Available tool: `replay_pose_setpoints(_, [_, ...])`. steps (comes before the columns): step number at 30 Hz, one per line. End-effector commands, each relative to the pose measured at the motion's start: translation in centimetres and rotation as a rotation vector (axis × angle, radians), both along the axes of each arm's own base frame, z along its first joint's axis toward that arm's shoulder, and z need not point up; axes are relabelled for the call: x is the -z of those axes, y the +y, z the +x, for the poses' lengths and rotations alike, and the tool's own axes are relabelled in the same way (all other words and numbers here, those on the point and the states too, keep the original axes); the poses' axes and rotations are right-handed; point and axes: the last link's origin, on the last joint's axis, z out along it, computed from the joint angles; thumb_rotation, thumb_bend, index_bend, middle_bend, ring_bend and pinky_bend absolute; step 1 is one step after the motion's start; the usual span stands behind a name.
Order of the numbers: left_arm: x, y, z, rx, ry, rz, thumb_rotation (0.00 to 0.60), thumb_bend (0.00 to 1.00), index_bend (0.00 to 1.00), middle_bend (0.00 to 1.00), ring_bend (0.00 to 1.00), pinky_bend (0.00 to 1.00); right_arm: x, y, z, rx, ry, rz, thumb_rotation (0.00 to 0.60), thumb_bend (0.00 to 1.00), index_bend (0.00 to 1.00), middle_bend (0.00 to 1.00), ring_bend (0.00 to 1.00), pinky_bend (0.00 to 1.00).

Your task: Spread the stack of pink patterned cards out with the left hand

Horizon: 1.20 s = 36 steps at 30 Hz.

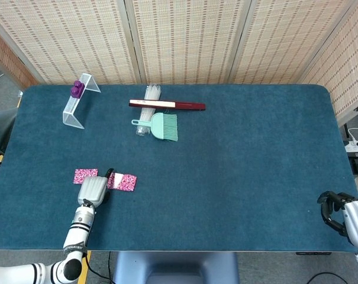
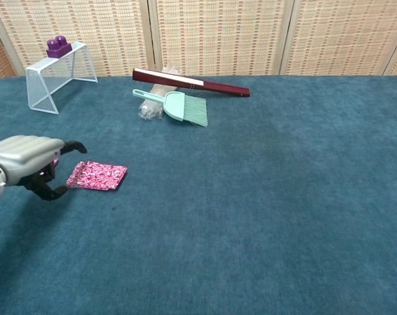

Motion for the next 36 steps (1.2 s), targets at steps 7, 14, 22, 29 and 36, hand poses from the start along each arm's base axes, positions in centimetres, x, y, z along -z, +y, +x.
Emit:
replay_pose_setpoints(7, [2.0,0.2,1.3,0.032,0.005,-0.009,0.6,0.4,0.17,1.0,1.0,1.0,0.0,0.0,0.0,-0.003,0.001,0.004,0.6,0.55,0.79,0.73,0.67,0.93])
replay_pose_setpoints(14, [2.5,0.7,1.4,0.037,0.015,0.003,0.6,0.39,0.2,1.0,1.0,1.0,0.0,0.0,0.0,-0.003,0.0,0.003,0.6,0.55,0.79,0.73,0.67,0.93])
replay_pose_setpoints(22, [2.7,0.8,1.7,0.037,0.01,0.002,0.6,0.39,0.21,1.0,1.0,1.0,0.1,0.0,0.0,-0.002,0.003,0.008,0.6,0.55,0.79,0.73,0.67,0.93])
replay_pose_setpoints(29, [2.9,0.8,1.9,0.036,0.005,-0.003,0.6,0.39,0.22,1.0,1.0,1.0,0.0,0.0,0.0,-0.002,0.001,0.005,0.6,0.55,0.79,0.73,0.67,0.93])
replay_pose_setpoints(36, [3.1,0.8,2.0,0.042,0.004,0.004,0.6,0.39,0.24,1.0,1.0,1.0,0.0,0.0,0.0,-0.002,0.002,0.006,0.6,0.55,0.79,0.73,0.67,0.93])
